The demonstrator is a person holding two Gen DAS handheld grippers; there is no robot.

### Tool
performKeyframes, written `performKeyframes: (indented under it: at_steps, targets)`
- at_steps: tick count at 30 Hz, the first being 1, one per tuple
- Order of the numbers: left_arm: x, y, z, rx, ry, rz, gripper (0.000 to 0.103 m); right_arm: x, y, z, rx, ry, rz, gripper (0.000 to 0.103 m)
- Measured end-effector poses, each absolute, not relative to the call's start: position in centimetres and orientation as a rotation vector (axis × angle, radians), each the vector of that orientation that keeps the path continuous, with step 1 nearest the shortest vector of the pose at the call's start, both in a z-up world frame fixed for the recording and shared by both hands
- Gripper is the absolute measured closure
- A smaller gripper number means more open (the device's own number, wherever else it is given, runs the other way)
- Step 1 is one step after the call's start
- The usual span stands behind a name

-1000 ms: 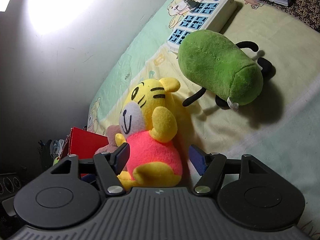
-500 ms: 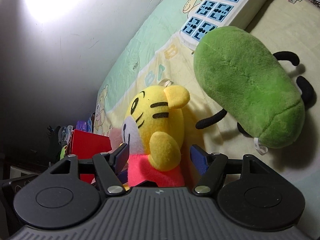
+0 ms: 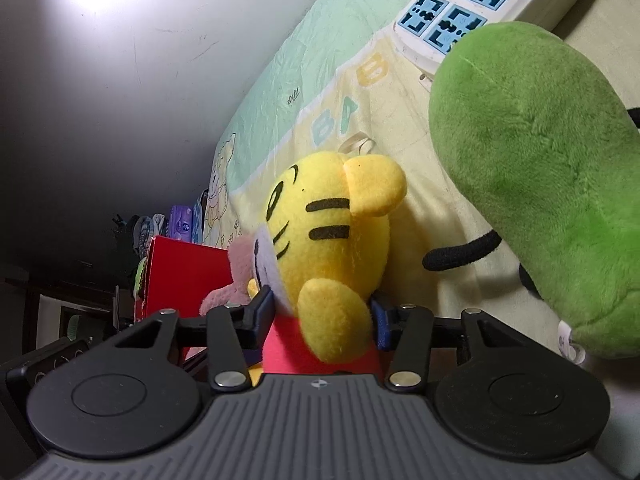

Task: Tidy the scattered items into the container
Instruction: 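Grasp the yellow tiger plush with pink body with the right gripper, then lift the yellow tiger and carry it over the red box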

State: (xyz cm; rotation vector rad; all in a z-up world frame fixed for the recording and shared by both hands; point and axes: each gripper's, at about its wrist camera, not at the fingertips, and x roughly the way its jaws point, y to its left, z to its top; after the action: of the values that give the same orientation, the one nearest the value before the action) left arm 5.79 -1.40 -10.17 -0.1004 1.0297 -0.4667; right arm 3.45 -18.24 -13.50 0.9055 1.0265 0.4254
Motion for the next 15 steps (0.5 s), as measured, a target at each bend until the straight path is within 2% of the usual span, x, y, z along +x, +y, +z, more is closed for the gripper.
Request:
performKeyframes:
  at_steps: [6,15]
  targets:
    - [4.4,-2.0,-9.1,-0.127,1.024,-0.518,0.003,1.7,-18.9,-11.7,0.872,0.992,0.434,0.055]
    - [1.6,-0.4,-4.2,-0.168,0.881,-0.556,0.003,-0.6,-18.5,-7.9,0.867,0.876,0.453,0.055]
